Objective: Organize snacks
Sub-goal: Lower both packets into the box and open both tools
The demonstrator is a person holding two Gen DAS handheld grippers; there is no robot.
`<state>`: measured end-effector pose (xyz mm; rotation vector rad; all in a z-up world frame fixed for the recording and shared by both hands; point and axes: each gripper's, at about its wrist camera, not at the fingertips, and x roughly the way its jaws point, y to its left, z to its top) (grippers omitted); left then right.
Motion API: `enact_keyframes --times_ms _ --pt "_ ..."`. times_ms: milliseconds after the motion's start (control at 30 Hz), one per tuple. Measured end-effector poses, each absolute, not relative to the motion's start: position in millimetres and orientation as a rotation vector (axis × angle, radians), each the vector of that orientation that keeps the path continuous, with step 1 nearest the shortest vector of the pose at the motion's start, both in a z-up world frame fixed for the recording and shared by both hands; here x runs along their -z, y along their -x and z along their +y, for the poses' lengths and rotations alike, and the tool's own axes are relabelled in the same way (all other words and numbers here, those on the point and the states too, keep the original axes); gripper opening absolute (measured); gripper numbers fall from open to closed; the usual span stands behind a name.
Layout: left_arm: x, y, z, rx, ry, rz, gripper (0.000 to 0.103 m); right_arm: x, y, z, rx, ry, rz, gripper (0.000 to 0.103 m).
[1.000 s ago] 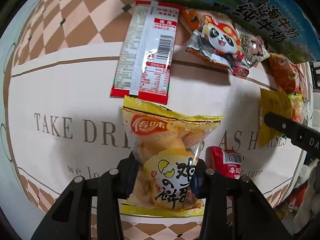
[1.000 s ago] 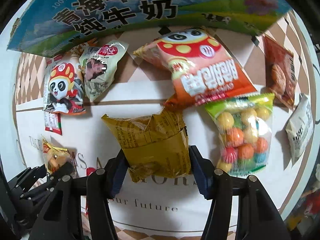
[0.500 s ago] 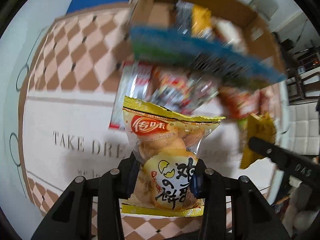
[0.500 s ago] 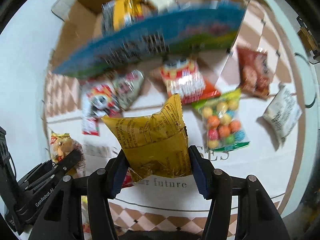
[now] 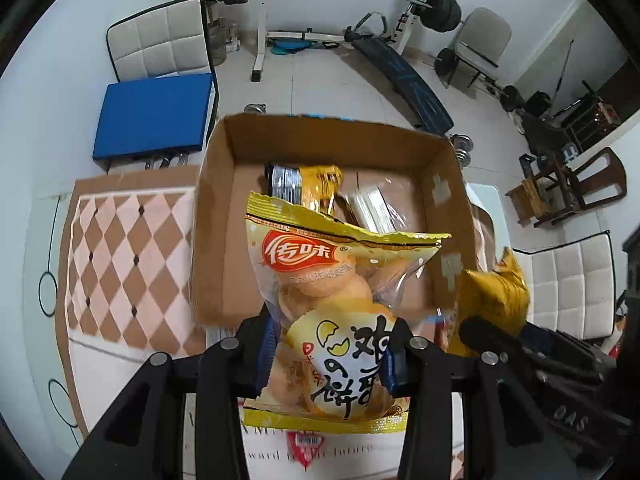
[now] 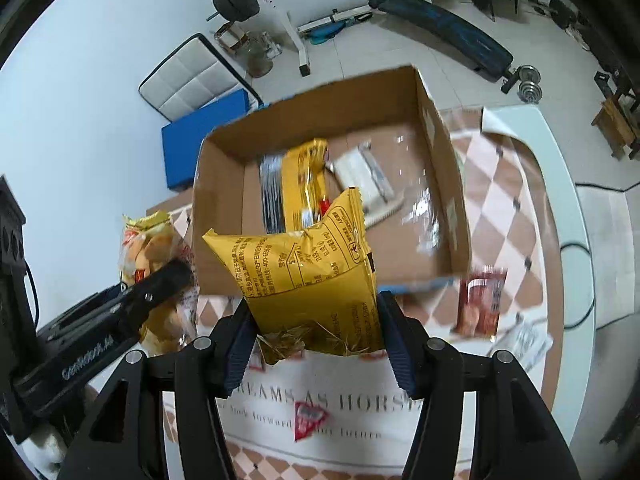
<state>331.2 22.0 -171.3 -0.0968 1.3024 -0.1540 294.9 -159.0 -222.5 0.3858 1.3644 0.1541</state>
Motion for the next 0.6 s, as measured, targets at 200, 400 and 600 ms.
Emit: enact_keyframes --times_ms 200,400,600 --pt "208 -374 22 0.135 0.100 1.404 0.038 247 -332 -152 -0.137 -0.356 1.413 0.061" --pt "263 -401 15 0.120 0.076 1.558 0.039 301 -364 -148 -0.109 -0.333 1.529 0.061" --pt "305 -408 11 0.110 0.038 1.654 0.039 346 -379 -147 -0.072 -0.282 1.618 0.061"
